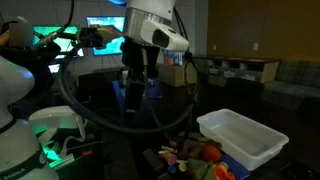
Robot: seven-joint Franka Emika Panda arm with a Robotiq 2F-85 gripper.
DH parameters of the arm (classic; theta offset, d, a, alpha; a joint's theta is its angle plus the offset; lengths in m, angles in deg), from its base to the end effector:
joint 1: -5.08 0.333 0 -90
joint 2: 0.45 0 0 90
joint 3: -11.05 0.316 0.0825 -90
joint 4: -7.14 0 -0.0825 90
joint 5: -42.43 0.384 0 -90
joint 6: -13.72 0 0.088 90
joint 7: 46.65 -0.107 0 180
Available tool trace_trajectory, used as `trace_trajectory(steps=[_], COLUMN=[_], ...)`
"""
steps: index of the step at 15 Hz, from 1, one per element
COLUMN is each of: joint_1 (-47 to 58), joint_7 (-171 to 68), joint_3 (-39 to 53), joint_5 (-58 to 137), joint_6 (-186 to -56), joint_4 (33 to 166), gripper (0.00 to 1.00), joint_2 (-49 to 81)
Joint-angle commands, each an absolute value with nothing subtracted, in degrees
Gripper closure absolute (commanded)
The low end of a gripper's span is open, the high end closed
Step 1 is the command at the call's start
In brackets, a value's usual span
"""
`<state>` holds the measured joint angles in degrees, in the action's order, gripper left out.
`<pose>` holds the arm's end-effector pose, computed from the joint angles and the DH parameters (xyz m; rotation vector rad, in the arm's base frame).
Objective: Use the white towel to push the objects on the table to the left, then put the towel in the bowl
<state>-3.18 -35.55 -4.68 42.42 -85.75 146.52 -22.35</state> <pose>0.3551 -0.1595 0.4185 -2.9079 0.2760 0.4181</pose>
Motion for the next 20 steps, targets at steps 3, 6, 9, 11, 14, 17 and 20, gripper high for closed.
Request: trace_trajectory(steps=[3, 6, 9, 11, 14, 17, 20], joint_1=[-4.1, -4.1, -4.1, -4.1, -4.1, -4.0, -4.2], joint_7=[-35.3, -35.3, -35.2, -35.2, -34.9, -34.2, -34.8], joint_3=[-3.8, -3.8, -3.9, -4.0, -4.1, -4.3, -4.1], joint_5=[42.7, 42.7, 43.0, 43.5, 43.7, 43.8, 43.7], joint_6=[-85.6, -85.6, -86.8, -87.4, -89.1, -91.5, -94.9], joint_4=[145.9, 145.9, 146.2, 146.3, 146.7, 147.2, 148.1], gripper=[0.0, 0.0, 0.0, 0.0, 0.0, 0.0, 0.0], joint_2=[-22.2, -22.2, -22.2, -22.2, -22.2, -22.4, -22.7])
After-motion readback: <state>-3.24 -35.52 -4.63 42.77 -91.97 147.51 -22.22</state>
